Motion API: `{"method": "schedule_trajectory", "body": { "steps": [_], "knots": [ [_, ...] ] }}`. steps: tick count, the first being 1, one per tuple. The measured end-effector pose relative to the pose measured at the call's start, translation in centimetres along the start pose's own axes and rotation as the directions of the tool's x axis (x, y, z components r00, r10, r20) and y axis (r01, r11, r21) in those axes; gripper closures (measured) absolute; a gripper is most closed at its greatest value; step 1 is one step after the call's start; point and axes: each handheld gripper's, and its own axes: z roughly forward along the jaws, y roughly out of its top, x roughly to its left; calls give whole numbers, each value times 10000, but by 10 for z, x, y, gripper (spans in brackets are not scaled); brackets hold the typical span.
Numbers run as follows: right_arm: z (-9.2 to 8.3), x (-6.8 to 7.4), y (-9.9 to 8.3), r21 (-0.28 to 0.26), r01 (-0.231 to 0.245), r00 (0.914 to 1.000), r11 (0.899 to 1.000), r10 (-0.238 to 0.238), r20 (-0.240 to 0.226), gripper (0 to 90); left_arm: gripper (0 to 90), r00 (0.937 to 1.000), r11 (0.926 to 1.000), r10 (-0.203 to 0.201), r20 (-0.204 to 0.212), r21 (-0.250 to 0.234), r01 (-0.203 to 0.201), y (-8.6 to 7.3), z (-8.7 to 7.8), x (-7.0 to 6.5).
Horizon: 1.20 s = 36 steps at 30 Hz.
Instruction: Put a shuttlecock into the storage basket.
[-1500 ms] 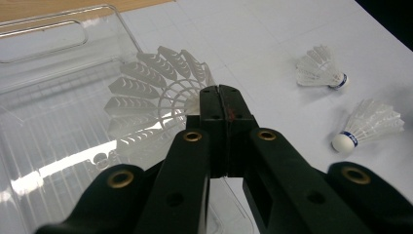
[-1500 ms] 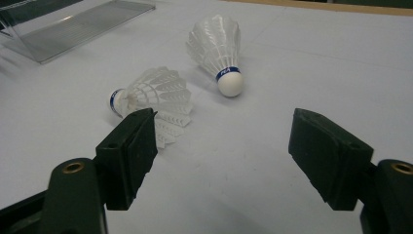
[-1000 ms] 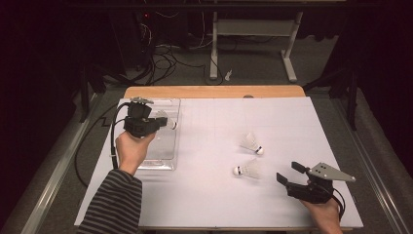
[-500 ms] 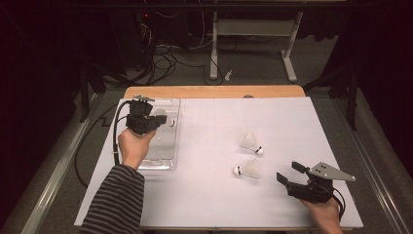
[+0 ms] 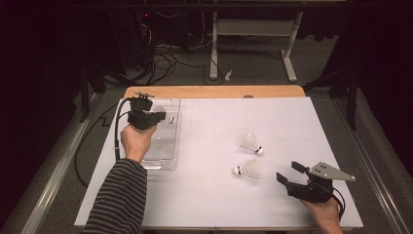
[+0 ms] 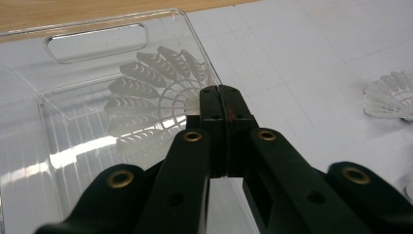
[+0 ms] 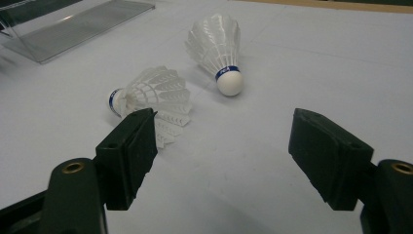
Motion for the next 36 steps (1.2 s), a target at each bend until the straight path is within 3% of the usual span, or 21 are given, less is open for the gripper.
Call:
{"method": "schedule_trajectory", "body": {
  "steps": [8, 14, 36],
  "knots": [
    [-1, 0, 0, -34, -43, 10000, 10000, 43, -9, 267, 897, 9997, 9998, 66, -223, 169, -62, -1, 12, -1],
    [-1, 0, 0, -61, -51, 10000, 10000, 51, -26, 267, 897, 9988, 9991, -283, -401, 301, 295, 0, 23, 4],
    [-1, 0, 0, -70, -69, 10000, 10000, 68, -62, 267, 896, 9941, 9963, -624, -888, 529, 672, -5, 46, 12]
  ]
}}
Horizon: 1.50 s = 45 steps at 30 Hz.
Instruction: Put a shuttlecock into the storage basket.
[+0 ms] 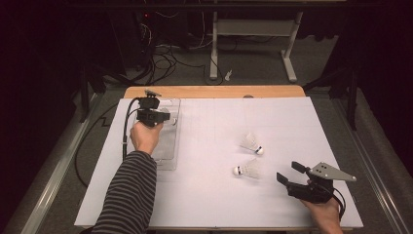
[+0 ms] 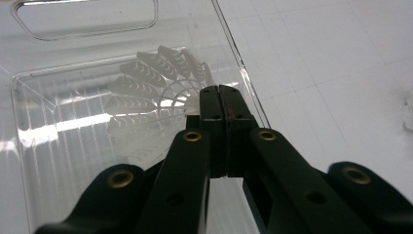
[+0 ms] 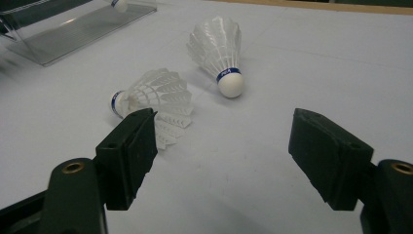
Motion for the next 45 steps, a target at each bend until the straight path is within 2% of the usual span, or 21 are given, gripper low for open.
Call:
{"method": "schedule_trajectory", "body": {
  "steps": [5, 22, 32, 35, 40, 45],
  "knots": [
    [0, 0, 0, 10, 5, 10000, 10000, -5, -14, 267, 895, 9998, 9998, 205, -85, 45, -205, -3, 4, -1],
    [0, 0, 0, 10, -31, 10000, 10000, 31, -1, 266, 888, 9998, 9996, 196, -37, 190, -195, -8, 9, -3],
    [0, 0, 0, -11, -23, 10000, 10000, 23, 6, 266, 718, 9967, 9967, 798, -115, 154, -796, -8, -8, -5],
    [0, 0, 0, -1, -9, 10000, 10000, 9, 10, 266, 669, 9961, 9959, 886, -40, 164, -885, -9, -12, -7],
    [0, 0, 0, -24, -32, 10000, 10000, 32, 36, 265, 576, 9947, 9942, 1021, -140, 342, -1016, -13, -16, -9],
    [0, 0, 0, -35, -8, 10000, 10000, 8, 38, 266, 523, 9945, 9937, 1043, -46, 423, -1040, -19, -20, -11]
  ]
}}
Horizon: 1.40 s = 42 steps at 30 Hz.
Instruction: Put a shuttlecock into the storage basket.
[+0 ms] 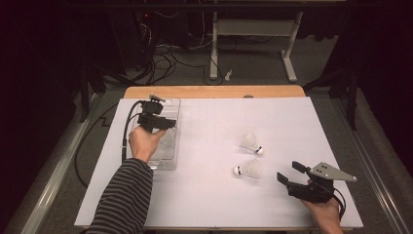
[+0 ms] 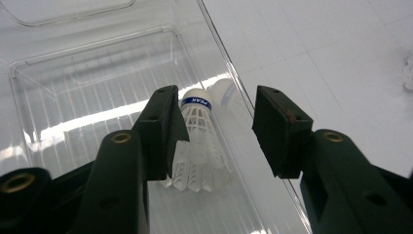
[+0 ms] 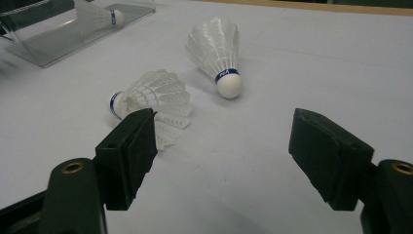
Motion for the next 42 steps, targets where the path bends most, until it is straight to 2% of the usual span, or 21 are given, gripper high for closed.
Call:
{"method": "schedule_trajectory", "body": {
  "steps": [11, 14, 17, 20, 26, 35, 42],
  "knots": [
    [-1, -1, 0, -33, -35, 10000, 10000, 35, -2, 266, 425, 9993, 9979, 347, 141, -556, -339, -14, -18, -5],
    [-1, -1, 0, -36, -62, 10000, 10000, 62, 7, 266, 408, 9979, 9962, 613, 188, -631, -600, -21, -27, -5],
    [-1, -1, 0, -30, -59, 10000, 10000, 59, 20, 265, 408, 9978, 9962, 526, 406, -717, -496, -23, -33, -4],
    [0, -1, 0, -9, -65, 10000, 10000, 65, 23, 264, 408, 9974, 9968, 247, 673, -782, -195, -24, -41, 0],
    [-1, -1, 0, -8, -71, 10000, 10000, 71, 31, 264, 406, 9968, 9957, 273, 753, -904, -204, -27, -49, 3],
    [-1, -1, 0, -3, -71, 10000, 10000, 71, 45, 263, 396, 9928, 9918, 409, 1129, -1251, -266, -35, -62, 6],
    [-1, -1, 0, -13, -51, 10000, 10000, 51, 56, 263, 394, 9875, 9859, 483, 1503, -1659, -230, -41, -77, 8]
  ]
}}
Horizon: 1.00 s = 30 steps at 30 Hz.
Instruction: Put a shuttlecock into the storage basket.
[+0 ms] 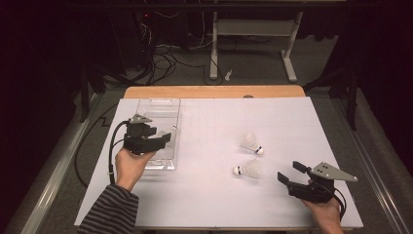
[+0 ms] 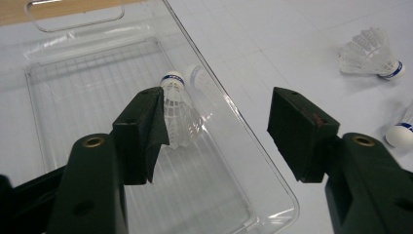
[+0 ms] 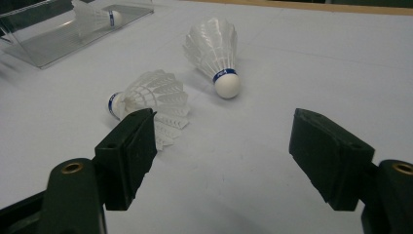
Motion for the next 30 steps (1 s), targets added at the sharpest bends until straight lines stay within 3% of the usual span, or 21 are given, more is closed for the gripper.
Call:
{"method": "schedule_trajectory", "body": {
  "steps": [12, 19, 30],
  "knots": [
    [0, 0, 0, 16, -3, 10000, 10000, 3, -5, 263, 394, 9993, 9989, -103, 369, -453, 120, -8, -16, 5],
    [0, 0, 0, 4, -18, 10000, 10000, 18, 28, 262, 392, 9982, 9974, 72, 598, -717, -29, -14, -28, 3],
    [0, 0, 0, -33, -26, 10000, 10000, 26, 31, 262, 393, 9981, 9964, 79, 612, -843, -27, -22, -37, 9]
  ]
}}
